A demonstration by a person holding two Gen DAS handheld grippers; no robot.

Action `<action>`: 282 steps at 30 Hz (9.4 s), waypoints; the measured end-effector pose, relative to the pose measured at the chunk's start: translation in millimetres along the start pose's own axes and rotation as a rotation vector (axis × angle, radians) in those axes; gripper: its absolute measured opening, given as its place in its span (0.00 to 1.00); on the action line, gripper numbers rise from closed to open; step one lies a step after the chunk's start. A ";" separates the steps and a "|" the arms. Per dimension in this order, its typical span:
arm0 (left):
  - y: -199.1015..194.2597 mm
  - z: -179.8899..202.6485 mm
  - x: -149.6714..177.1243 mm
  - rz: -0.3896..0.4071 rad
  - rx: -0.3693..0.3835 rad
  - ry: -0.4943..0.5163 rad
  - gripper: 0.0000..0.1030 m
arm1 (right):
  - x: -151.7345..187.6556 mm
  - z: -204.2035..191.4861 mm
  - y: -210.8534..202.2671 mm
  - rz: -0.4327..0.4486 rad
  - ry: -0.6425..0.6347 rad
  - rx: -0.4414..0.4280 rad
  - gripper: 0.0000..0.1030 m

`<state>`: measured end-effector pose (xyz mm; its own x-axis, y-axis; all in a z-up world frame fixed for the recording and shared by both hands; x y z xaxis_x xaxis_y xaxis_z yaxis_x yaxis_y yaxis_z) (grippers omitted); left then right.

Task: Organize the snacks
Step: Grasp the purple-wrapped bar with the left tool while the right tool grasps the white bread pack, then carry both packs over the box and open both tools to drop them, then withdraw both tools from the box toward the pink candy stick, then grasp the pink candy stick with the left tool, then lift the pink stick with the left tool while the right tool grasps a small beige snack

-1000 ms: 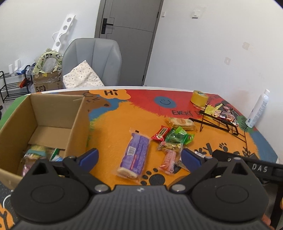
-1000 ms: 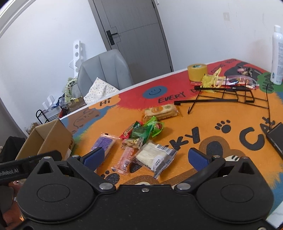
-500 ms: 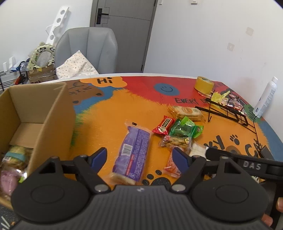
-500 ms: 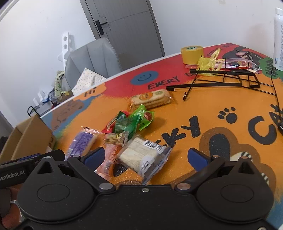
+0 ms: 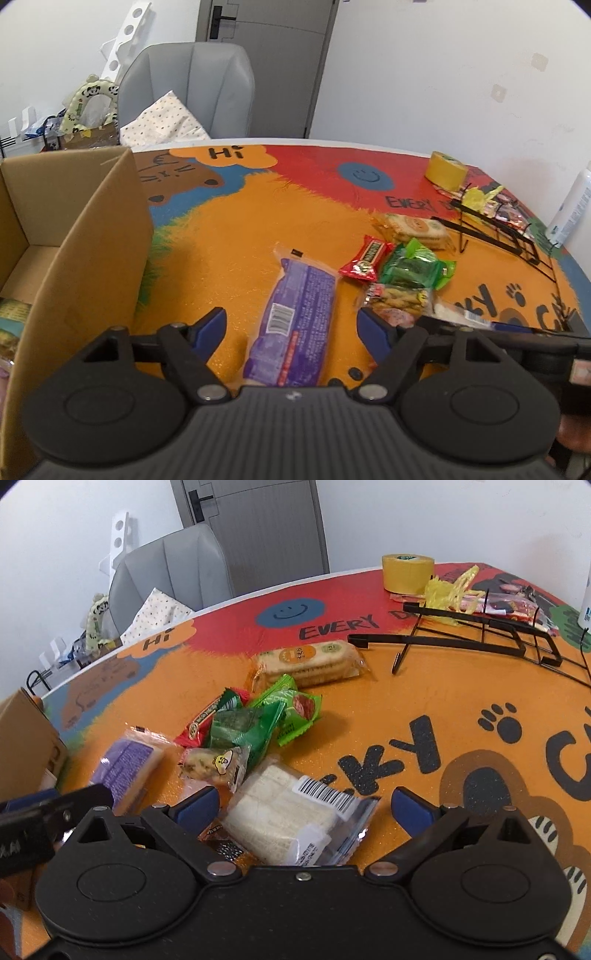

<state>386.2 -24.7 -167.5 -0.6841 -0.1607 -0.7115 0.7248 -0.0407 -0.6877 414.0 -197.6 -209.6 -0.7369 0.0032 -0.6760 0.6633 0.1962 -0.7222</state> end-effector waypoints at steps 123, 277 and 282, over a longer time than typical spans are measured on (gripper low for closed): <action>-129.3 -201.2 -46.8 0.194 -0.158 -0.199 0.37 | -45.3 -243.2 -91.0 0.205 -0.284 -0.368 0.51; 7.1 6.2 28.1 -0.019 -0.037 0.023 0.23 | 4.9 -37.6 0.5 0.013 -0.071 -0.311 0.24; 5.6 4.1 29.4 -0.019 -0.032 0.017 0.24 | 13.0 -38.3 -8.2 -0.007 -0.071 -0.318 0.23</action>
<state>370.5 -33.7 -191.7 -0.6989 -0.1433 -0.7007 0.7091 -0.0116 -0.7050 394.0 -161.7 -206.8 -0.7228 -0.0657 -0.6879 0.5762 0.4924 -0.6524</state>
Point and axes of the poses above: each gripper's, at about its wrist camera, not at the fingertips, and y roughly the way its jaws point, z to its right, x to its underside, the point moved 8 cm from there along y, roughly the way its jaws point, and after that the axes turned 1 degree about -x, right-handed, at the moved point
